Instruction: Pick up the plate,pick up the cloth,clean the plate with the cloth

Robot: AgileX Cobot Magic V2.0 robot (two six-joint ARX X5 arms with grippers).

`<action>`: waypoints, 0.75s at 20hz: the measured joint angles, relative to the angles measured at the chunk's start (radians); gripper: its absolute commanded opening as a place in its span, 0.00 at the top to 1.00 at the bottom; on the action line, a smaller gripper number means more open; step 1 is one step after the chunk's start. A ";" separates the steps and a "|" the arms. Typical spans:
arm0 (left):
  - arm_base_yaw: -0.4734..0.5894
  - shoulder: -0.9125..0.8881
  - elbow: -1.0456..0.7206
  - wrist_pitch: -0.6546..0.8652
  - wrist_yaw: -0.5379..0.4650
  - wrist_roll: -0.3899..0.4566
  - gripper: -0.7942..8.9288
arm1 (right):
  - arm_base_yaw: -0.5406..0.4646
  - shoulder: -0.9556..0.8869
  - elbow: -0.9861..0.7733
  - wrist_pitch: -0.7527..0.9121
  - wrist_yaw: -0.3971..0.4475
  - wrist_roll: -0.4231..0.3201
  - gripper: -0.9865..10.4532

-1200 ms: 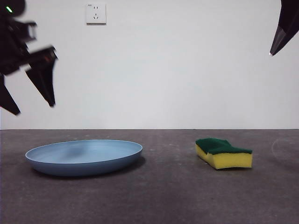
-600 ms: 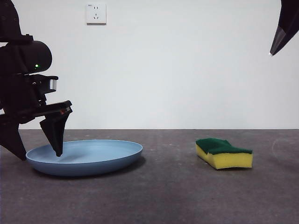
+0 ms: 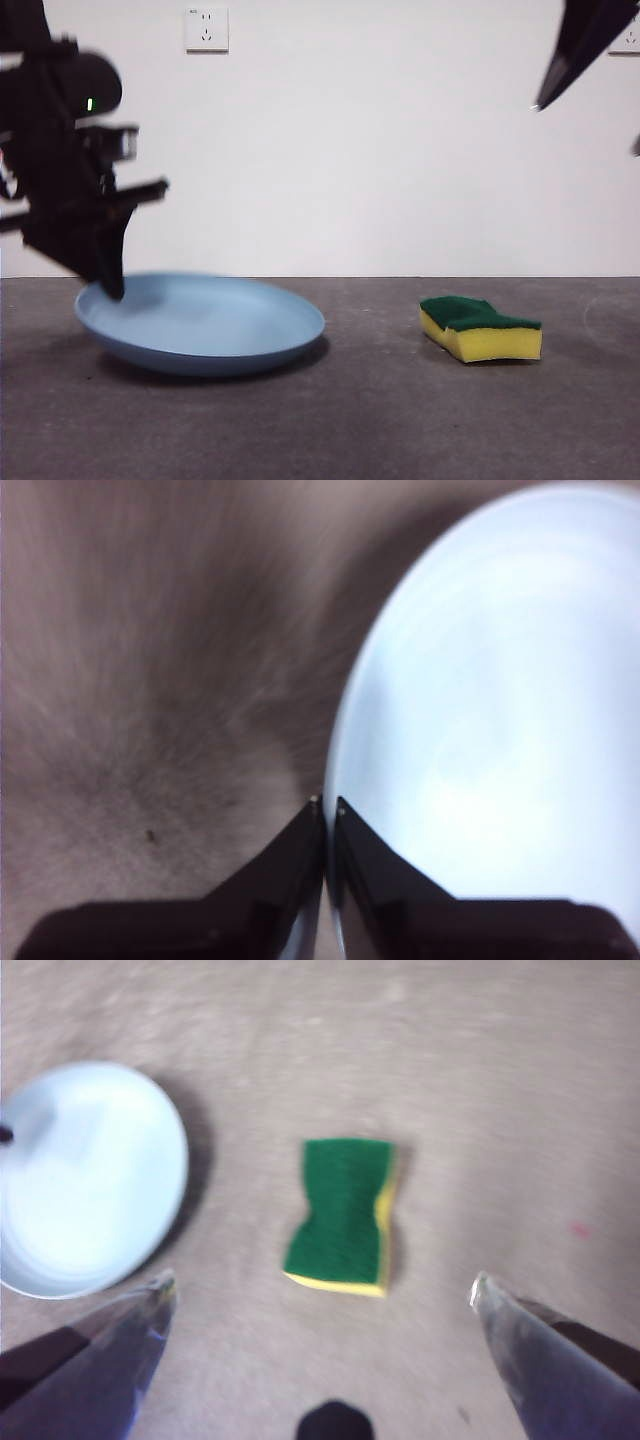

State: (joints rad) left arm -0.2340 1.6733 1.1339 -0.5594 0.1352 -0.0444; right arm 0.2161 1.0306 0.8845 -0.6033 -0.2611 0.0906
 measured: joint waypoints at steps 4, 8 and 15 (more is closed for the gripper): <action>-0.029 -0.122 0.000 -0.042 -0.018 0.008 0.93 | 0.078 0.132 0.029 0.049 0.020 0.002 0.48; -0.031 -0.265 0.000 -0.089 -0.054 0.010 0.93 | 0.131 0.307 0.123 0.051 0.130 -0.019 0.48; -0.031 -0.389 0.000 -0.154 -0.055 0.011 0.93 | 0.158 0.565 0.244 0.065 0.138 -0.039 0.54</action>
State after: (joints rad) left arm -0.2653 1.2839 1.1343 -0.7139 0.0799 -0.0338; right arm 0.3737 1.5955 1.1286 -0.5385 -0.1226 0.0517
